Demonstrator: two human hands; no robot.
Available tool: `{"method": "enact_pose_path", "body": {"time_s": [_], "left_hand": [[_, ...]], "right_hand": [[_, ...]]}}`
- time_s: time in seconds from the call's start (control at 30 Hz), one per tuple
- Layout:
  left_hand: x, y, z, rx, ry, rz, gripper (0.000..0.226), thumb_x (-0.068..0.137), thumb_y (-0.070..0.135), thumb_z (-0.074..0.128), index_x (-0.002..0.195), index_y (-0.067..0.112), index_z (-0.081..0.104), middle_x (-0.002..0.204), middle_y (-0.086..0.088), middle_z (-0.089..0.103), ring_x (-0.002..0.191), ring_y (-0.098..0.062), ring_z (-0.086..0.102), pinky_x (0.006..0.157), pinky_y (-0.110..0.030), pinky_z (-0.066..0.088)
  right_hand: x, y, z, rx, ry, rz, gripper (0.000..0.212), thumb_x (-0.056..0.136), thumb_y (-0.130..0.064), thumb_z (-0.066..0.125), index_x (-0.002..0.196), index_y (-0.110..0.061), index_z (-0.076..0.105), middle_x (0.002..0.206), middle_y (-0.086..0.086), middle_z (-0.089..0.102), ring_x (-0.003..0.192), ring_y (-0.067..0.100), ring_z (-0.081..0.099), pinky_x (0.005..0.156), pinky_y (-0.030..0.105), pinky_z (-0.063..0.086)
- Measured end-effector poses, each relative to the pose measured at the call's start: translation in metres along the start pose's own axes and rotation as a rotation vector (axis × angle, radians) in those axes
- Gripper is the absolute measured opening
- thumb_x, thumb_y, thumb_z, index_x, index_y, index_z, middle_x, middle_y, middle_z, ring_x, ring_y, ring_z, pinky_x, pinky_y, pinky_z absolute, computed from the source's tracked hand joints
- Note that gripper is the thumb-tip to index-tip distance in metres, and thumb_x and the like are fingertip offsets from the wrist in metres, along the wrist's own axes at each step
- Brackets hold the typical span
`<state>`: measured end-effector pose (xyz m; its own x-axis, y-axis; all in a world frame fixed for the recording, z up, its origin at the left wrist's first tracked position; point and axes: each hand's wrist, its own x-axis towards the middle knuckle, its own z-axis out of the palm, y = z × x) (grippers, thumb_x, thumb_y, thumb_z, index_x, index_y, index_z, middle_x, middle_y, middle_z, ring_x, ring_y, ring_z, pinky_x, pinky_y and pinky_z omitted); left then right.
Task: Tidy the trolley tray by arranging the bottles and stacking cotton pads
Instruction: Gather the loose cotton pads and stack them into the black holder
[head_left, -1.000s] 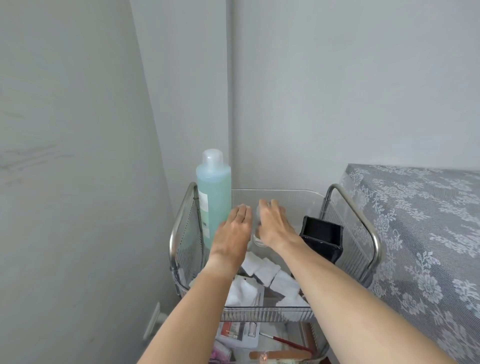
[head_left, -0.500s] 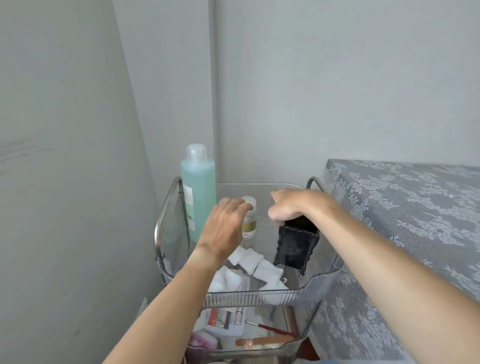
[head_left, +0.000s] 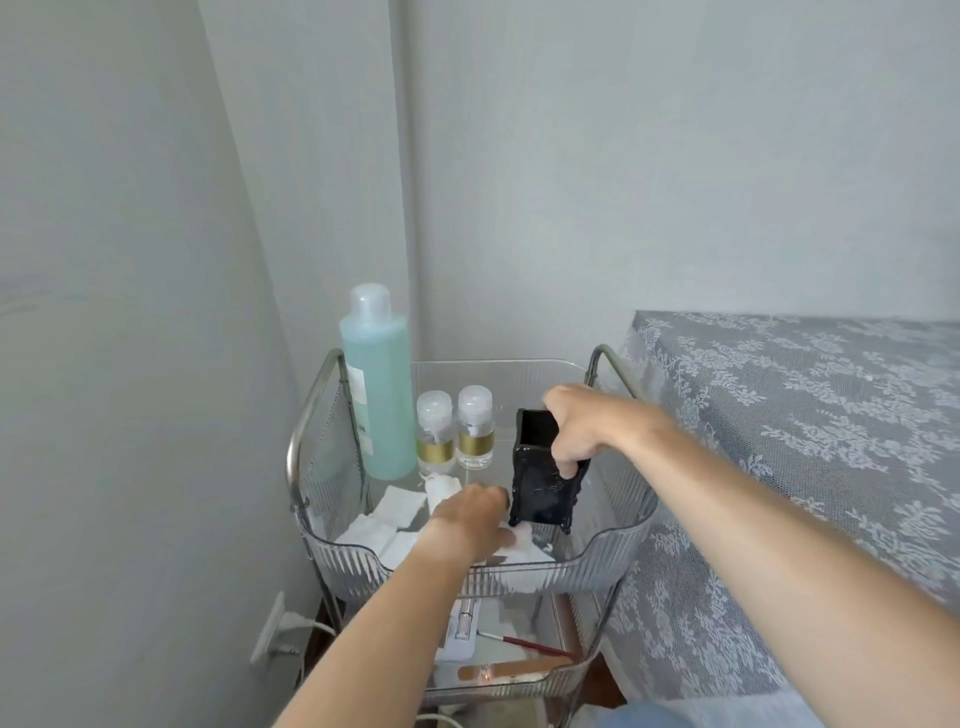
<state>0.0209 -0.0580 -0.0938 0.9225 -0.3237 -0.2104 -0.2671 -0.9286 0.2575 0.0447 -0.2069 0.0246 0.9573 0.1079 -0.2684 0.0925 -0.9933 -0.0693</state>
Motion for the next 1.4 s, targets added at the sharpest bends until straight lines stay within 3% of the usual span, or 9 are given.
{"method": "enact_pose_path", "body": {"time_s": [0.2, 0.4, 0.57, 0.63, 0.8, 0.93, 1.1, 1.27, 1.4], "left_hand": [[-0.001, -0.027, -0.017, -0.116, -0.07, -0.094, 0.038, 0.082, 0.021, 0.074, 0.117, 0.009, 0.067, 0.124, -0.008, 0.065, 0.11, -0.027, 0.064, 0.086, -0.032, 0.053], [-0.014, -0.047, -0.052, -0.187, -0.031, -0.087, 0.033, 0.081, 0.023, 0.079, 0.11, 0.01, 0.069, 0.114, -0.006, 0.061, 0.092, -0.026, 0.063, 0.066, -0.026, 0.05], [-0.03, -0.057, -0.084, -0.113, 0.018, -0.07, 0.02, 0.086, 0.022, 0.07, 0.105, 0.021, 0.074, 0.123, -0.001, 0.059, 0.111, -0.023, 0.06, 0.085, -0.031, 0.048], [-0.038, -0.057, -0.099, -0.148, -0.013, -0.052, 0.018, 0.087, 0.022, 0.067, 0.102, 0.025, 0.075, 0.118, 0.001, 0.065, 0.11, -0.02, 0.061, 0.092, -0.032, 0.049], [-0.052, -0.047, -0.127, -0.581, 0.022, -0.02, 0.013, 0.086, 0.01, 0.066, 0.09, 0.018, 0.075, 0.086, -0.002, 0.067, 0.081, -0.015, 0.062, 0.071, -0.024, 0.051], [-0.049, -0.039, -0.133, -0.833, 0.133, -0.003, 0.01, 0.087, 0.005, 0.068, 0.094, 0.007, 0.073, 0.085, -0.009, 0.069, 0.069, -0.016, 0.067, 0.057, -0.023, 0.057], [-0.032, -0.027, -0.131, -0.863, 0.25, -0.001, 0.013, 0.085, 0.009, 0.075, 0.092, 0.001, 0.067, 0.088, -0.019, 0.07, 0.072, -0.032, 0.07, 0.078, -0.05, 0.061], [-0.018, -0.019, -0.125, -0.524, 0.28, 0.01, 0.012, 0.087, 0.022, 0.072, 0.087, 0.011, 0.067, 0.074, -0.008, 0.071, 0.055, -0.021, 0.073, 0.047, -0.028, 0.056], [-0.009, -0.013, -0.118, -0.183, 0.337, 0.032, 0.015, 0.086, 0.029, 0.072, 0.09, 0.016, 0.075, 0.092, -0.006, 0.073, 0.083, -0.023, 0.07, 0.077, -0.037, 0.059]], "right_hand": [[0.009, -0.012, 0.005, 0.034, 0.006, -0.055, 0.083, 0.059, -0.02, 0.086, 0.133, -0.004, 0.05, 0.131, 0.013, 0.055, 0.11, 0.034, 0.061, 0.089, 0.045, 0.054], [0.006, -0.034, 0.005, 0.037, 0.007, -0.113, 0.054, 0.062, -0.019, 0.086, 0.105, -0.008, 0.056, 0.106, 0.009, 0.061, 0.091, 0.029, 0.064, 0.073, 0.037, 0.056], [0.001, -0.04, 0.008, 0.273, -0.031, -0.154, 0.107, 0.065, -0.026, 0.085, 0.154, -0.016, 0.026, 0.156, 0.005, 0.033, 0.138, 0.027, 0.039, 0.105, 0.042, 0.042], [-0.003, -0.039, 0.006, 0.394, -0.038, -0.184, 0.102, 0.069, -0.026, 0.079, 0.154, -0.021, 0.024, 0.159, 0.001, 0.027, 0.141, 0.023, 0.033, 0.107, 0.04, 0.038], [-0.013, -0.039, 0.003, 0.68, 0.059, -0.267, 0.029, 0.08, -0.037, 0.069, 0.104, -0.021, 0.071, 0.103, -0.008, 0.061, 0.101, 0.013, 0.054, 0.08, 0.031, 0.038], [-0.013, -0.032, -0.001, 0.71, 0.128, -0.26, 0.05, 0.077, -0.061, 0.06, 0.052, -0.018, 0.055, 0.055, -0.011, 0.049, 0.061, 0.014, 0.047, 0.063, 0.035, 0.03], [-0.003, -0.018, -0.003, 0.691, 0.225, -0.199, 0.024, 0.082, -0.032, 0.073, 0.072, -0.011, 0.074, 0.056, -0.015, 0.063, 0.062, 0.009, 0.055, 0.058, 0.027, 0.038], [0.003, -0.01, -0.002, 0.595, 0.205, -0.124, 0.046, 0.08, -0.032, 0.076, 0.084, 0.012, 0.062, 0.069, 0.003, 0.049, 0.064, 0.015, 0.044, 0.06, 0.026, 0.03], [0.01, -0.014, 0.0, 0.45, 0.218, -0.101, 0.033, 0.078, -0.022, 0.077, 0.061, -0.012, 0.05, 0.068, 0.005, 0.048, 0.062, 0.017, 0.042, 0.058, 0.028, 0.032]]}}
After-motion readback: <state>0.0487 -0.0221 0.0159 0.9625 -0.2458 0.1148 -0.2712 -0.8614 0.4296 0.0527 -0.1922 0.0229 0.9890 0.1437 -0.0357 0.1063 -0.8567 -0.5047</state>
